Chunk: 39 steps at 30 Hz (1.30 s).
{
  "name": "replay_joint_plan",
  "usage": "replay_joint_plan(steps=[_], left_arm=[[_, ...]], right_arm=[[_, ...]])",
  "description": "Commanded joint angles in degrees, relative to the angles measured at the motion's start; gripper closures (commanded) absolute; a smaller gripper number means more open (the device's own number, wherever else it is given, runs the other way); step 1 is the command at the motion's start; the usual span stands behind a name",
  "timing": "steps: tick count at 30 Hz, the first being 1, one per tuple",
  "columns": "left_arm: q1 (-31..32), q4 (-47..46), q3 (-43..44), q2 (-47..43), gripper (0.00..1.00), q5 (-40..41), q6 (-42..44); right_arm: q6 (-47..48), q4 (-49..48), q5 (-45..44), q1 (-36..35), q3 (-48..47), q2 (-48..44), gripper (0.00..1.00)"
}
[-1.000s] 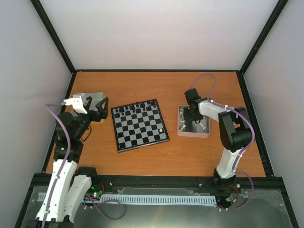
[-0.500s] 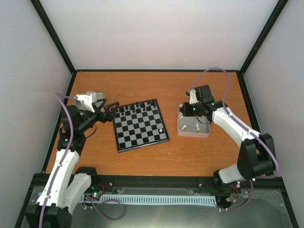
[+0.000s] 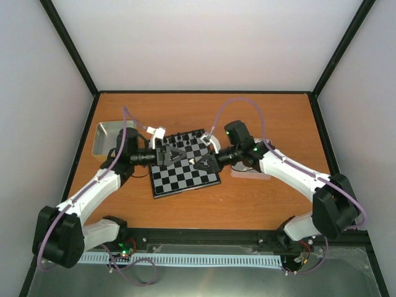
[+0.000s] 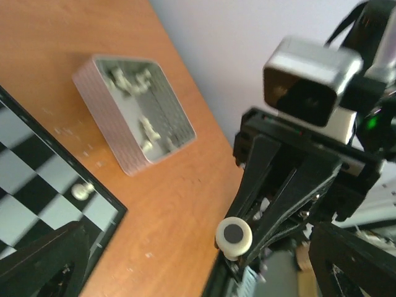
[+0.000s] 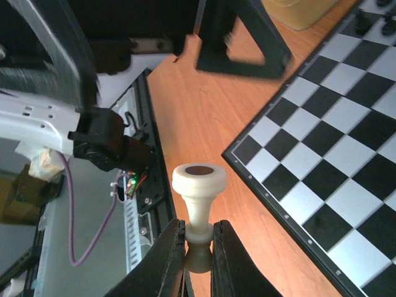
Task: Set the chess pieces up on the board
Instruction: Place the chess piece on the chessboard.
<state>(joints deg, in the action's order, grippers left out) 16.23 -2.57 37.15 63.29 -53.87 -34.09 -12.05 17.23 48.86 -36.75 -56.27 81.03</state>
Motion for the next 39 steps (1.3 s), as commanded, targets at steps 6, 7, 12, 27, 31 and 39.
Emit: replay_joint_plan(steps=[6,7,12,27,31,39], left_arm=[[3.6,0.7,1.8,2.6,0.36,-6.0,-4.9],[3.6,0.5,1.7,2.8,0.41,-6.0,-5.2],[3.7,-0.8,0.9,4.6,0.53,-7.4,-6.3],[4.6,0.3,1.3,7.3,0.66,-8.5,-3.8],[4.6,0.7,1.5,7.1,0.85,-8.8,-3.3],[4.6,1.9,1.6,6.1,0.93,-8.0,-2.4]], right_arm=[[5.8,1.7,1.6,-2.1,-5.1,5.0,0.91],[5.9,1.7,1.7,-2.2,-5.2,5.1,0.91],[6.3,2.3,2.1,-2.5,-6.3,6.5,0.91],[7.2,2.9,2.3,-3.7,-7.8,8.8,0.92],[7.1,3.0,1.8,-3.7,-7.9,8.8,0.92],[5.3,2.3,0.8,-3.6,-7.6,8.2,0.71]])
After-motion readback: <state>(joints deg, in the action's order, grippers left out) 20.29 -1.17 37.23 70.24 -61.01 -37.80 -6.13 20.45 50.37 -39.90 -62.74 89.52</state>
